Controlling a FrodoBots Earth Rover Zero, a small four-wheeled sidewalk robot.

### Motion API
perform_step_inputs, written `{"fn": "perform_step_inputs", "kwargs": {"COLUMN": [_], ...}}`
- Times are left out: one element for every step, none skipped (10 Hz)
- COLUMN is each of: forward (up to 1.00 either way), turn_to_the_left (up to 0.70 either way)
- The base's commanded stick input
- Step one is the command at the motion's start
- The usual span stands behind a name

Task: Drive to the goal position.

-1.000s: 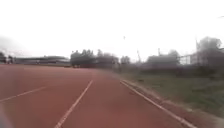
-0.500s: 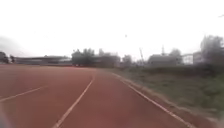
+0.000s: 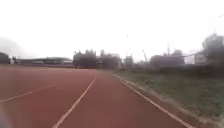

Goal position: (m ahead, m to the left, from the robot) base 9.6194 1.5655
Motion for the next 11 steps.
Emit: {"fn": "perform_step_inputs", "kwargs": {"forward": [0.70, 0.70, 0.70, 0.70, 0.70, 0.70, 0.70, 0.70, 0.70, 0.70, 0.70], "turn_to_the_left": [0.04, 0.05, 0.06, 0.05, 0.04, 0.04, 0.04, 0.04, 0.00, 0.00, 0.00]}}
